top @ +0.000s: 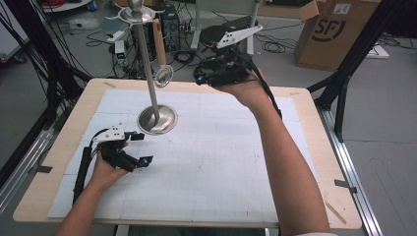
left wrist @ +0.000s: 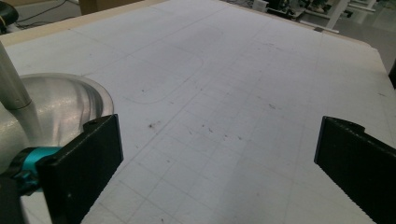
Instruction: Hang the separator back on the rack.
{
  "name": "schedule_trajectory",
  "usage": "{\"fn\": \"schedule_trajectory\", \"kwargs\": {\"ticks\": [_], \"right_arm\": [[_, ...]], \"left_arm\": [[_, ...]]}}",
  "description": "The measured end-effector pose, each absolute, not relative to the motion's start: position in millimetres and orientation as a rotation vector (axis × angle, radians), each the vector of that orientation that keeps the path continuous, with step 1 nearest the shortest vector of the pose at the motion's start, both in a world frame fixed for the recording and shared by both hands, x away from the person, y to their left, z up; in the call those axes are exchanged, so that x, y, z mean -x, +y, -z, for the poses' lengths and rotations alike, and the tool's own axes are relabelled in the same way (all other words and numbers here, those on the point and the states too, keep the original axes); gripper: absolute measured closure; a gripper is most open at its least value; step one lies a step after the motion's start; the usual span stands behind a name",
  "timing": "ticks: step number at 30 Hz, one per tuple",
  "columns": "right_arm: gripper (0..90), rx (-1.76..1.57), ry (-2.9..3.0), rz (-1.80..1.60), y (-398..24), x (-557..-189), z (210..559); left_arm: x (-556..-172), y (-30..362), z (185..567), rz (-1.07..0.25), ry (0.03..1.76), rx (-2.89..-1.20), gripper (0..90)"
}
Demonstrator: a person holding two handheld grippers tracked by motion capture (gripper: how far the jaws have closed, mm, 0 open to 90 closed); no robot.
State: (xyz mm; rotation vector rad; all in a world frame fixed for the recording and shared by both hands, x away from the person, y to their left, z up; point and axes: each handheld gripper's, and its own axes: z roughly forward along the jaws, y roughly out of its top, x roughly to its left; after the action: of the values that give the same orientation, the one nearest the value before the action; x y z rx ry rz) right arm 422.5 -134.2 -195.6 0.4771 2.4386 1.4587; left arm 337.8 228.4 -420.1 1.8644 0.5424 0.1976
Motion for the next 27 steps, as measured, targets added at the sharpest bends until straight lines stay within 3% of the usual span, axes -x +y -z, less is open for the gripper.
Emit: {"fn": "schedule_trajectory", "kwargs": {"ticks": [27], "right_arm": [[30.3, -0.568, 2.358, -1.564, -198, -385, 240]], "left_arm": [[-338, 229, 420, -0.196, 0.538, -1.858, 1.7]]}}
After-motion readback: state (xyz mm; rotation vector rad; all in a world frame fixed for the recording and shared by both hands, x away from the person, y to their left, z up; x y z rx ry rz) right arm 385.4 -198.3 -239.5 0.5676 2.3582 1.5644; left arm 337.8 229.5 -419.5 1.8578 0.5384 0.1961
